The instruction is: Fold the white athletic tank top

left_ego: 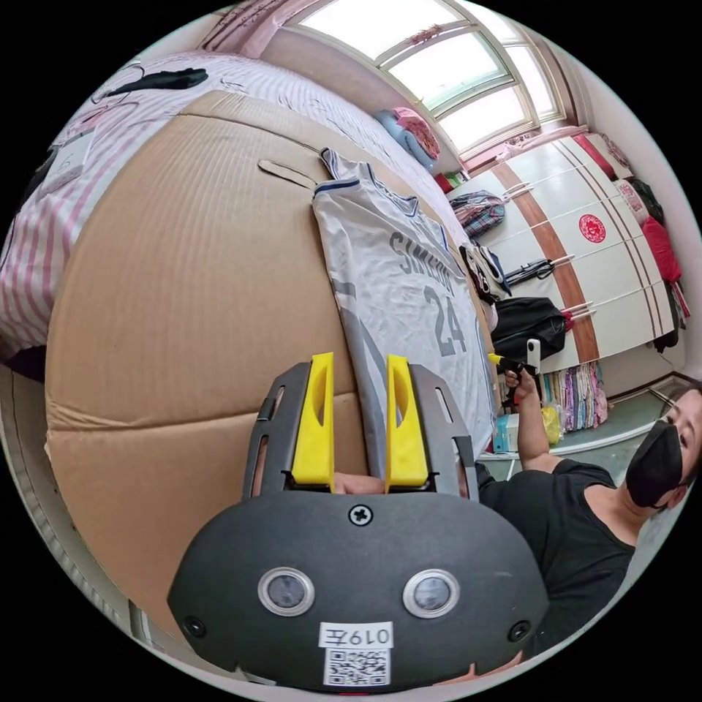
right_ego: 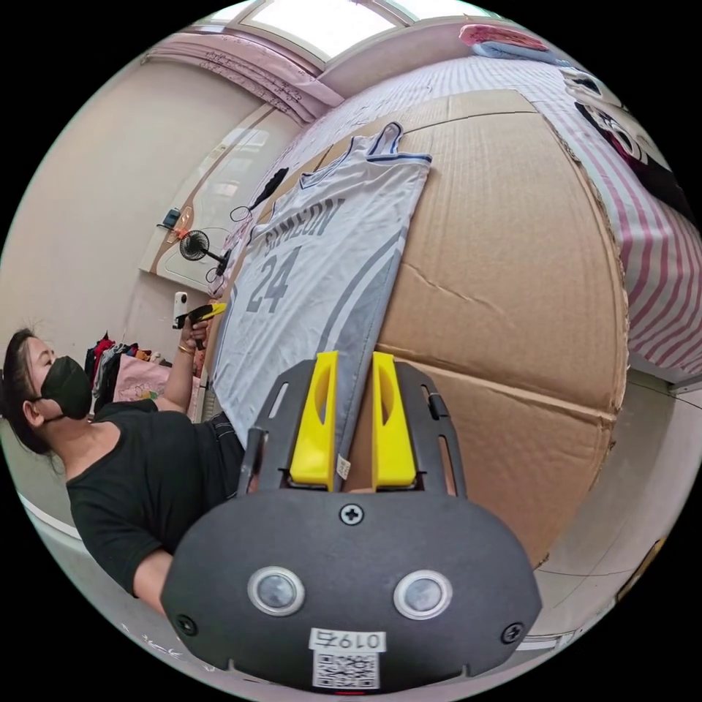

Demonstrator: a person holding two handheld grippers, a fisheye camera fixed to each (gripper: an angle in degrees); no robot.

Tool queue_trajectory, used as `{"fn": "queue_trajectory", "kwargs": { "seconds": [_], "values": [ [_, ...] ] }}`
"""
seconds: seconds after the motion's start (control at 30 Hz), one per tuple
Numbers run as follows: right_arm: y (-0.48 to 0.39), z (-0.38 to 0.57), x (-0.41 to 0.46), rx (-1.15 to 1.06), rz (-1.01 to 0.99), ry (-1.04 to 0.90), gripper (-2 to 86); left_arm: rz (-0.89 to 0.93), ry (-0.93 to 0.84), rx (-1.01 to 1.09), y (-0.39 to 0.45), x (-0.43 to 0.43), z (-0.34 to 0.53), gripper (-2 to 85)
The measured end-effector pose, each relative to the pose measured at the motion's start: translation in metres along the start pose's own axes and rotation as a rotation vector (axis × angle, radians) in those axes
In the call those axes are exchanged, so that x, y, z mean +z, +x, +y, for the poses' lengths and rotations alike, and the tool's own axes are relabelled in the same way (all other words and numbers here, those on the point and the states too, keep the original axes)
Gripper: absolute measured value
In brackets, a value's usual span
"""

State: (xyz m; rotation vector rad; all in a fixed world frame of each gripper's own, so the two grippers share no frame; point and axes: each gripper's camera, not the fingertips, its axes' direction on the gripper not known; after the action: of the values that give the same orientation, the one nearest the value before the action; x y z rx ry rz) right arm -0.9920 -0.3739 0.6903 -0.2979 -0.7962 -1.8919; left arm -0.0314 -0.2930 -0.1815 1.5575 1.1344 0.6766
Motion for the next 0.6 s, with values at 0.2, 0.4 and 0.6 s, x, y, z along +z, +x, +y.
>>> {"fn": "queue_trajectory", "kwargs": {
  "seconds": [0.2, 0.4, 0.6],
  "values": [
    [-0.006, -0.009, 0.021, -0.008, -0.018, -0.014, 4.5, 0.061, -0.070, 0.000, -0.019, 0.042, -0.031, 7.8],
    [-0.011, -0.015, 0.027, -0.012, 0.018, -0.035, -0.1, 0.067, -0.072, -0.016, -0.033, 0.070, -0.031, 4.2],
    [-0.015, -0.018, 0.027, 0.005, 0.008, -0.035, -0.5, -0.013, -0.054, 0.021, -0.024, 0.076, -0.027, 5.3]
  ]
}}
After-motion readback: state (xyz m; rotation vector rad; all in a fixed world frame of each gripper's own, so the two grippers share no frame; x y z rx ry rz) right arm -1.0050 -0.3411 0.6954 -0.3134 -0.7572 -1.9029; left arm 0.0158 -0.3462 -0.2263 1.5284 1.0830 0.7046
